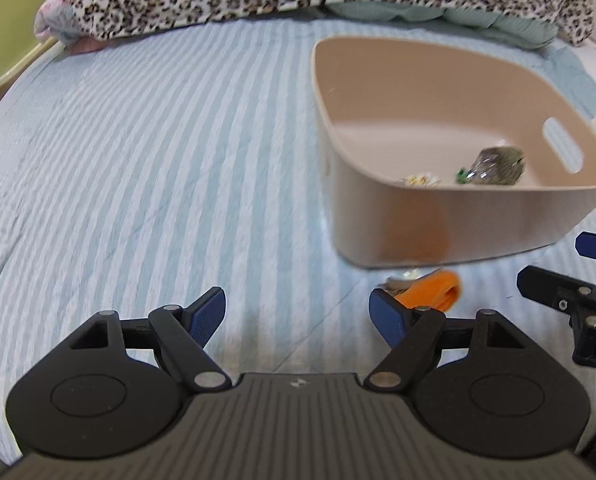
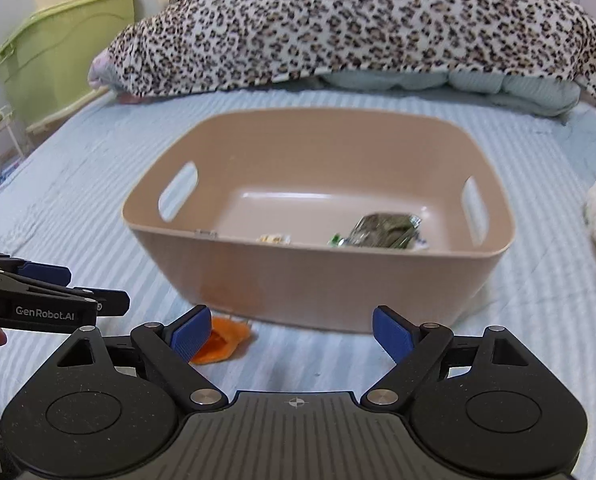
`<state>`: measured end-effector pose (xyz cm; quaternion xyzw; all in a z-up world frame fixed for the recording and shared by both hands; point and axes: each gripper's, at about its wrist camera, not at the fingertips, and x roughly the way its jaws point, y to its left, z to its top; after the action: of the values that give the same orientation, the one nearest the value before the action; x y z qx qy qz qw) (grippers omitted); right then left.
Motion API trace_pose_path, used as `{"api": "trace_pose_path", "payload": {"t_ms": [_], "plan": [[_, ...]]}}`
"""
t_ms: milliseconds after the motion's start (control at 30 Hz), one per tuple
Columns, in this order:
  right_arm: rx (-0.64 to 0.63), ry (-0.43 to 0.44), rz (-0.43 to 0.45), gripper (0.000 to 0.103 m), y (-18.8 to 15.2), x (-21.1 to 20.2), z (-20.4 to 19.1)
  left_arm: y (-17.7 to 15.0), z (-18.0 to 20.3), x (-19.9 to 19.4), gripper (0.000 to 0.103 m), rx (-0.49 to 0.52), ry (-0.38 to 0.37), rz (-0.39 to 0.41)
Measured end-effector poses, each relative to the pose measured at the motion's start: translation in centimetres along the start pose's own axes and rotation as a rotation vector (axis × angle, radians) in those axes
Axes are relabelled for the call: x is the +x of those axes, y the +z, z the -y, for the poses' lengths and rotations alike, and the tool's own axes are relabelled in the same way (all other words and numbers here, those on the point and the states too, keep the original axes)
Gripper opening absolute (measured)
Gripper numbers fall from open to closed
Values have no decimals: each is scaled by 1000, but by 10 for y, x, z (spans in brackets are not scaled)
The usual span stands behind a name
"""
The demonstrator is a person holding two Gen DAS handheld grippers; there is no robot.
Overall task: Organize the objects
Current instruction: 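Grasp the orange knit item with the right gripper while the left gripper grasps the keys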
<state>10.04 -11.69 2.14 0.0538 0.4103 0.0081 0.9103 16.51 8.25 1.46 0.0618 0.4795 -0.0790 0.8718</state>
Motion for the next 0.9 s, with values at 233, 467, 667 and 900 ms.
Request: {"api": "trace_pose_path", "payload": {"t_ms": [233, 467, 667, 900], "plan": [[15, 33, -73, 89, -11, 35, -14, -3, -11, 22, 80, -37, 29, -28], [49, 60, -111, 84, -12, 64, -20, -4, -18, 32, 80, -62, 43, -53], [85, 84, -151, 34, -14, 81, -18, -5, -10, 33, 80, -41, 23, -57], [48, 86, -149, 5, -18, 67, -15, -9, 7, 33, 80, -7, -33, -40]]}}
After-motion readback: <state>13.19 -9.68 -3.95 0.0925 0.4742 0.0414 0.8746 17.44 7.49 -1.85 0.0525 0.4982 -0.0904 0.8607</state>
